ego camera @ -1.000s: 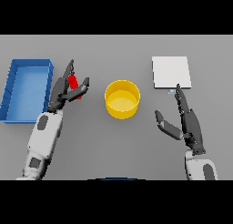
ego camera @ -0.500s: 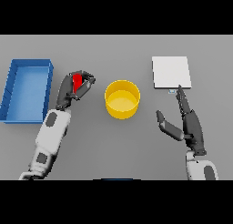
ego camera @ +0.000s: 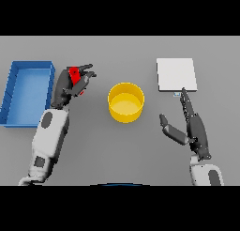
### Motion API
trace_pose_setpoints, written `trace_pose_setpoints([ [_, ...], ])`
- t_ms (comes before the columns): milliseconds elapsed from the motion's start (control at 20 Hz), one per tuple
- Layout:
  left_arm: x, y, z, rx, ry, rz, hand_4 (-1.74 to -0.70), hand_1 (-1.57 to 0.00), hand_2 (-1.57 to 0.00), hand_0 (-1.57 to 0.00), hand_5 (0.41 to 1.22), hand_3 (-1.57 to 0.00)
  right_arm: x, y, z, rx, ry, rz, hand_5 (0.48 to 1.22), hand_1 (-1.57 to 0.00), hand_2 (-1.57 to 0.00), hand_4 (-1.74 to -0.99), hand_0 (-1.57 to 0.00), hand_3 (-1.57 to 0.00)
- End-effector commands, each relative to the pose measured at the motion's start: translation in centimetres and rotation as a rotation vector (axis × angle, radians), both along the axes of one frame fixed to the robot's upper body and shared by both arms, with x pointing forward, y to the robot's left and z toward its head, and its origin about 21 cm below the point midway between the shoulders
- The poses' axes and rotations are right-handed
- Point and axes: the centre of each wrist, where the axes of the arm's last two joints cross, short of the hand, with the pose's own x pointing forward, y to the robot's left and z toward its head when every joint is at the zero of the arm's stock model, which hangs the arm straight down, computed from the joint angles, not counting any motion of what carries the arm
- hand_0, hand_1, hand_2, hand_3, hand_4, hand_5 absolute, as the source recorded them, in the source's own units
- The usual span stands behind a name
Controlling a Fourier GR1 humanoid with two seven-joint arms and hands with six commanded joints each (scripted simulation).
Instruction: Pick up the red beaker and tilt it to pour out 1 green nut into yellow bowl. Pick up the yellow bowl and place it on the metallic measuring scale.
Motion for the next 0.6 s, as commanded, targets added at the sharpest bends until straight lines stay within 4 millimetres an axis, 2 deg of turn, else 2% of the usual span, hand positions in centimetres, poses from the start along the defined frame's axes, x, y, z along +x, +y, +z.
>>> trace_pose_setpoints([
  [0, -0.1, 0.4, 0.3, 0.005, -0.005, -0.006, -1.70, -1.54, -1.54, -1.54, 1.135, -1.53, -0.1, -0.1, 0.1, -0.006, -0.013, 0.006, 0.644, 0.00, 0.00, -1.233, 0.00, 0.00],
  [150, 0.3, 0.4, 2.2, 0.045, -0.038, -0.048, -1.72, -1.55, -1.55, -1.55, 1.131, -1.55, -0.1, 0.2, 0.0, -0.016, -0.019, 0.005, 0.650, 0.00, 0.00, -1.226, 0.00, 0.00],
  [450, 0.6, 1.1, 3.5, 0.164, -0.044, -0.076, -1.72, -1.56, -1.56, -1.56, 1.139, -1.55, -0.1, -0.2, 0.1, -0.056, -0.047, 0.005, 0.661, 0.00, 0.00, -1.219, 0.00, 0.00],
  [550, 0.8, 1.0, 4.2, 0.269, -0.061, -0.103, -1.73, -1.56, -1.56, -1.56, 1.134, -1.56, -0.1, 0.0, -0.2, -0.063, -0.049, 0.006, 0.664, 0.00, 0.00, -1.210, 0.00, 0.00],
])
